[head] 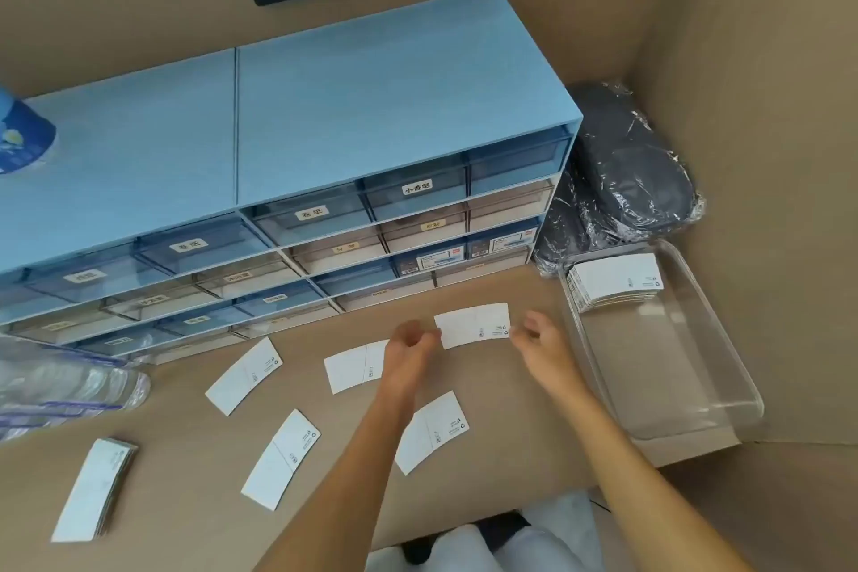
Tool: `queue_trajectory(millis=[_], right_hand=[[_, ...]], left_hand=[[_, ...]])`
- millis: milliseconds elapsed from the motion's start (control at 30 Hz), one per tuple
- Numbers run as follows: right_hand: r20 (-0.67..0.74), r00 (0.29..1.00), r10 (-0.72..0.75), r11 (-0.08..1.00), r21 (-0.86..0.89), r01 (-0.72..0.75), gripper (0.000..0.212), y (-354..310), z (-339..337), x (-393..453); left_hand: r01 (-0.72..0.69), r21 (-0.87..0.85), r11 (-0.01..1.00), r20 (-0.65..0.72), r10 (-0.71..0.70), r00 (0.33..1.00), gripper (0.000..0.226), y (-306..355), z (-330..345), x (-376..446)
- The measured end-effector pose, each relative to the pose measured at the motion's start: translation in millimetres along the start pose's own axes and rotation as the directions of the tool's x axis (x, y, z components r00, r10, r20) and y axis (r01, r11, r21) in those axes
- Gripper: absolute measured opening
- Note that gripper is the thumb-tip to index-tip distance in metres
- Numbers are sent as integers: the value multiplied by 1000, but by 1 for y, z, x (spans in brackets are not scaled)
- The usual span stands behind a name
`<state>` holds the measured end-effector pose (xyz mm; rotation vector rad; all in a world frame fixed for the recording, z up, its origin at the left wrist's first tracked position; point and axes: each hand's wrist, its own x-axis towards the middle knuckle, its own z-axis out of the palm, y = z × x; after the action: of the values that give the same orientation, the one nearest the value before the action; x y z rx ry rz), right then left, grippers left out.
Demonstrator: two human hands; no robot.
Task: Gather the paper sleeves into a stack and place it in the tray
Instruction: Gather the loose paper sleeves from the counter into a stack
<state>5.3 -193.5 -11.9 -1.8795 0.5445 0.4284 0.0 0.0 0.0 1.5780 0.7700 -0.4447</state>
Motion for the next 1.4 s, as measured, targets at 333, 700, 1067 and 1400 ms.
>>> queue_trajectory(millis=[333, 700, 1067, 1400], right_hand=[[-89, 996, -32, 999, 22, 34, 22, -13, 20, 23], [-64, 998, 30, 965, 261, -13, 19, 0, 20, 20], [306, 948, -87, 983, -129, 132, 31, 5, 59, -26], [232, 963, -140, 824, -512, 243, 24, 22, 84, -67]], left_hand=[[8, 10, 1000, -154, -6, 988, 39, 2, 32, 20], [-3, -189, 982, -211, -38, 977, 21, -10, 20, 19], [64, -162, 985, -371, -121, 921, 25, -73, -41, -51], [173, 6, 985, -523, -145, 840, 29, -108, -43, -66]])
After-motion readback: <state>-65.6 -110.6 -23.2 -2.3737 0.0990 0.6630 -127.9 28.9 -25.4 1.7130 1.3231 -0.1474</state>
